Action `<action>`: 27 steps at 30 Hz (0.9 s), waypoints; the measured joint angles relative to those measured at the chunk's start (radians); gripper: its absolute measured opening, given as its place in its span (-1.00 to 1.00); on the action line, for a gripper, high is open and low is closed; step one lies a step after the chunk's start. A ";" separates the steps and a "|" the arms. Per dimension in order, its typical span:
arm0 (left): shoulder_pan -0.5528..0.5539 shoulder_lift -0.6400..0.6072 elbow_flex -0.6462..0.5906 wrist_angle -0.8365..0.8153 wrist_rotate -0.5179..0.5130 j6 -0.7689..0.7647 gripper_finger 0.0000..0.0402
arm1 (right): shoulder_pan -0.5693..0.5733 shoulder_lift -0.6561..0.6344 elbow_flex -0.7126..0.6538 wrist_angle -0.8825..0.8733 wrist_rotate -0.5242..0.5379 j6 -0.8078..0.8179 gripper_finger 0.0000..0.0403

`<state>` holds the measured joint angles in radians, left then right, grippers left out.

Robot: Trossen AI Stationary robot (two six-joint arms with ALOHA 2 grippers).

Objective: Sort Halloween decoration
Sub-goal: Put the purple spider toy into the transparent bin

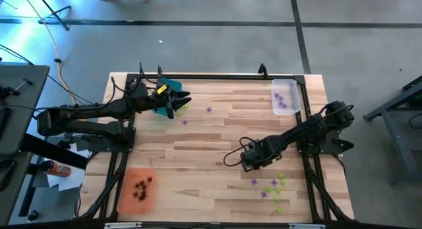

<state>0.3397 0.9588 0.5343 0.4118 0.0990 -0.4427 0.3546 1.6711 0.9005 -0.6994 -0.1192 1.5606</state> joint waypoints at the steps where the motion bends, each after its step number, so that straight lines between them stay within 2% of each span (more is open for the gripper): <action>1: 0.000 0.000 0.000 0.000 0.000 0.001 -0.16 | 0.000 0.000 0.000 -0.001 0.009 -0.011 -0.44; 5: 0.000 0.000 0.000 0.000 0.000 0.001 -0.16 | 0.003 0.000 0.000 -0.021 0.050 -0.039 -0.55; 8: 0.000 0.000 0.000 0.000 0.000 0.001 -0.16 | 0.003 0.000 0.000 -0.025 0.062 -0.084 -0.84; 10: 0.000 0.000 0.000 0.001 0.000 0.001 -0.16 | 0.003 -0.006 0.000 -0.023 0.070 -0.122 -0.95; 14: 0.000 0.000 0.000 0.005 0.000 0.000 -0.16 | 0.003 -0.067 -0.002 -0.025 0.086 -0.174 -0.98; 18: 0.000 0.000 0.000 0.005 -0.001 -0.001 -0.16 | -0.003 -0.193 -0.002 -0.048 0.172 -0.199 -0.99; 27: 0.000 0.000 0.000 0.005 -0.018 -0.001 -0.16 | -0.033 -0.518 -0.002 -0.089 0.478 -0.280 -1.00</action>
<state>0.3397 0.9588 0.5343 0.4168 0.0814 -0.4435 0.3219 1.1529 0.8989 -0.7880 0.3584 1.2808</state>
